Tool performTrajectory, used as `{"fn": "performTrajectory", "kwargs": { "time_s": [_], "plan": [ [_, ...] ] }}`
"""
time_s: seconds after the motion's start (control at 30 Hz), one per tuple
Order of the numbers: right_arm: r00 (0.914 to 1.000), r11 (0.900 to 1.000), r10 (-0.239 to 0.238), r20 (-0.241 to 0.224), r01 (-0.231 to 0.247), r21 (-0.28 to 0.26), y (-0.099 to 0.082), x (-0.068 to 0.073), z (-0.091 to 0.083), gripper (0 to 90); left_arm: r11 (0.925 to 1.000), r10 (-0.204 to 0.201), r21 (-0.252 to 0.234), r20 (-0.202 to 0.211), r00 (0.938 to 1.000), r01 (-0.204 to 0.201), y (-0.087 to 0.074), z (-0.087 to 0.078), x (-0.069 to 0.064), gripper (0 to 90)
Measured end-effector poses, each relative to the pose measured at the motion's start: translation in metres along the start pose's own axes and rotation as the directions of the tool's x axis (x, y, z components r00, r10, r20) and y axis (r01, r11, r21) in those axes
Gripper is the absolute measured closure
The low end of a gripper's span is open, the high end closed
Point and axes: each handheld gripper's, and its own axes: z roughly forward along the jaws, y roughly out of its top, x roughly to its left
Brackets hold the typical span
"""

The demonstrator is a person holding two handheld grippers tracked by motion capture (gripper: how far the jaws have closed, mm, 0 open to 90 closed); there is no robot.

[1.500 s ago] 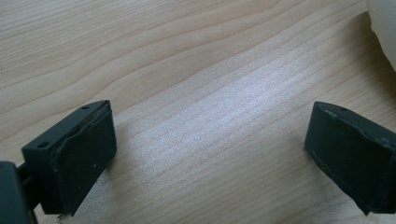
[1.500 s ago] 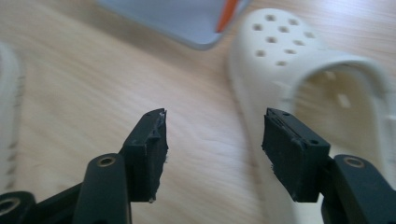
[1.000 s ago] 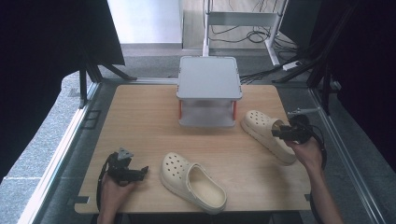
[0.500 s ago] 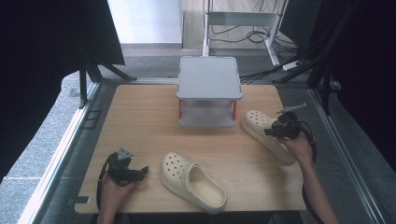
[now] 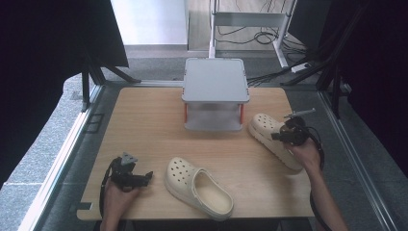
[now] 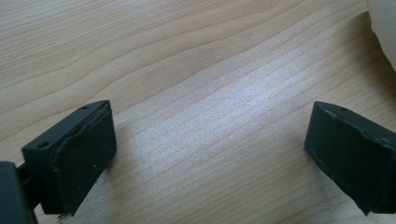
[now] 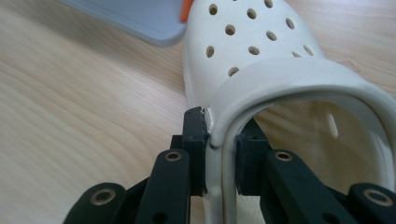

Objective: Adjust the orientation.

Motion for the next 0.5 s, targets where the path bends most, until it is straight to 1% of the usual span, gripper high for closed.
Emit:
{"fn": "performTrajectory", "kwargs": {
  "time_s": [0.03,0.07,0.13,0.17,0.2,0.23,0.27,0.3,0.33,0.37,0.4,0.43,0.47,0.5],
  "plan": [
    [1.0000,1.0000,0.000,0.000,0.000,0.000,0.000,0.000,0.000,77.2,1.0000,0.000,0.000,0.000,1.0000,0.000,0.000,0.000,0.000,2.0],
    [0.9999,0.9999,-0.012,0.006,0.012,-0.001,0.002,0.009,-0.007,77.1,1.0000,0.000,0.000,0.000,1.0000,0.000,0.000,0.000,0.000,2.0],
    [0.9998,0.9998,-0.017,0.007,0.017,-0.005,0.004,0.017,-0.013,77.1,1.0000,0.000,0.000,0.000,1.0000,0.000,0.000,0.000,0.000,2.0],
    [0.9998,0.9998,-0.017,0.007,0.017,-0.005,0.004,0.017,-0.013,77.1,1.0000,0.000,0.000,0.000,1.0000,0.000,0.000,0.000,0.000,2.0],
    [0.9992,0.9992,-0.039,-0.002,0.039,-0.008,0.005,0.028,-0.019,77.1,1.0000,0.000,0.000,0.000,1.0000,0.000,0.000,0.000,0.000,2.0],
    [0.9987,0.9987,-0.049,-0.010,0.049,-0.012,0.006,0.033,-0.022,77.1,1.0000,0.000,0.000,0.000,1.0000,0.000,0.000,0.000,0.000,2.0],
    [0.9987,0.9987,-0.049,-0.010,0.049,-0.012,0.006,0.033,-0.022,77.1,1.0000,0.000,0.000,0.000,1.0000,0.000,0.000,0.000,0.000,2.0],
    [0.9975,0.9975,-0.069,-0.014,0.069,-0.018,0.007,0.043,-0.026,77.1,1.0000,0.000,0.000,0.000,1.0000,0.000,0.000,0.000,0.000,2.0],
    [0.9972,0.9972,-0.073,-0.019,0.072,-0.021,0.007,0.048,-0.028,77.1,1.0000,0.004,0.000,0.000,1.0000,-0.004,0.000,0.000,0.000,2.0],
    [0.9972,0.9972,-0.073,-0.019,0.072,-0.021,0.007,0.048,-0.028,77.1,1.0000,0.004,0.000,0.000,1.0000,-0.004,0.000,0.000,0.000,2.0],
    [0.9961,0.9963,-0.082,-0.033,0.081,-0.029,0.008,0.058,-0.030,77.1,1.0000,0.003,0.000,0.000,1.0000,-0.003,0.000,0.000,0.000,2.0],
    [0.9961,0.9963,-0.082,-0.033,0.081,-0.029,0.008,0.058,-0.030,77.1,1.0000,0.003,0.000,0.000,1.0000,-0.003,0.000,0.000,0.000,2.0],
    [0.9948,0.9956,-0.090,-0.048,0.088,-0.030,0.009,0.067,-0.031,77.0,1.0000,0.003,0.000,0.000,1.0000,-0.003,0.000,0.000,0.000,2.0],
    [0.9938,0.9951,-0.096,-0.056,0.095,-0.027,0.010,0.072,-0.031,77.0,1.0000,0.001,0.000,0.000,1.0000,-0.001,0.000,0.000,0.000,2.0]
  ]
}}
